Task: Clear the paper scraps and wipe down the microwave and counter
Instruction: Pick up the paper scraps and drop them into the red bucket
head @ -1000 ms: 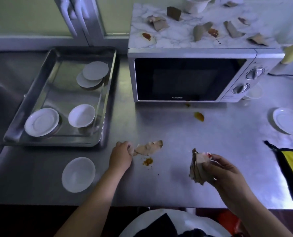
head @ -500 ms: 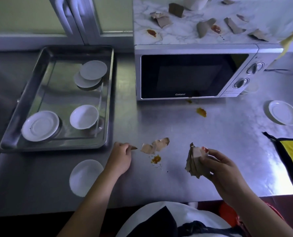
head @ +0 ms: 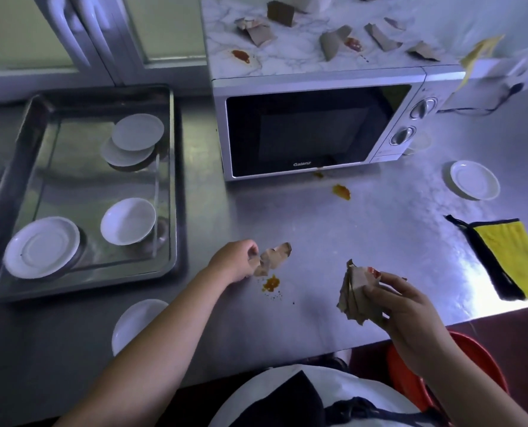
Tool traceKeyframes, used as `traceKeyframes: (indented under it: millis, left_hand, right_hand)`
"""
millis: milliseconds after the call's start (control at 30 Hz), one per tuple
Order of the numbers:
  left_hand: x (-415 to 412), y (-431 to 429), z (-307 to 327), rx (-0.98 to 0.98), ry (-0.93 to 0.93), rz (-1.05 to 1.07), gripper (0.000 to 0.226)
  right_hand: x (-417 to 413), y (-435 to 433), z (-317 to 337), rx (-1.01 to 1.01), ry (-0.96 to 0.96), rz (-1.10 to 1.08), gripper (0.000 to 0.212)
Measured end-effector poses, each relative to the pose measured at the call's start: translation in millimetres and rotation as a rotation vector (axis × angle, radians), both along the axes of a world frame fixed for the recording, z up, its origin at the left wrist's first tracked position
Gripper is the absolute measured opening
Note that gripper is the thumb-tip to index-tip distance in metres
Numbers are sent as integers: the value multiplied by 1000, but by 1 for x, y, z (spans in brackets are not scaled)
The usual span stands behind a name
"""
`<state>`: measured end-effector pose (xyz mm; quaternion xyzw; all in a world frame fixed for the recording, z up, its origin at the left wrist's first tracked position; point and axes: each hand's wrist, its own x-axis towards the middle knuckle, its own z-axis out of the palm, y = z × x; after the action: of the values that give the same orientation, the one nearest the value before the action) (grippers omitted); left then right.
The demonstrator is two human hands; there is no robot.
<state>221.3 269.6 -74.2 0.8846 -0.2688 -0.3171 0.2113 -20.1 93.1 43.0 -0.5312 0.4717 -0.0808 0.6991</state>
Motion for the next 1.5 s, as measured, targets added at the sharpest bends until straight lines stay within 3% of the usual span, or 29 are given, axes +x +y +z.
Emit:
traceKeyframes:
  millis: [133, 400, 667, 933, 1067, 1200, 1333, 1500]
  left_hand:
    - [-3, 2, -12, 42, -99, -14, 19]
    - [-9, 3, -10, 52, -107, -48, 26]
    - [-9, -20, 5, -165, 194, 207, 39]
    - [-20, -62, 0, 124, -52, 187, 34]
    - [-21, -65, -3, 204, -151, 178, 18]
    - [-18, -69, -5, 238, -201, 118, 18]
    - [-19, -71, -5, 136, -91, 143, 21]
    - [-43, -91, 22, -200, 219, 233, 40]
  right_hand:
    - [-13, -2, -3, 16, 12, -64, 26]
    - [-18, -5, -12, 30, 12, -102, 23]
    - [-20, -9, -12, 50, 5, -144, 24]
    - [-37, -14, -11, 63, -14, -167, 22]
    - [-55, -20, -12, 89, -53, -229, 25]
    - [-66, -29, -11, 110, -80, -258, 31]
    - [-77, -39, -8, 116, -108, -265, 30]
    - [-83, -52, -10, 153, -143, -206, 21]
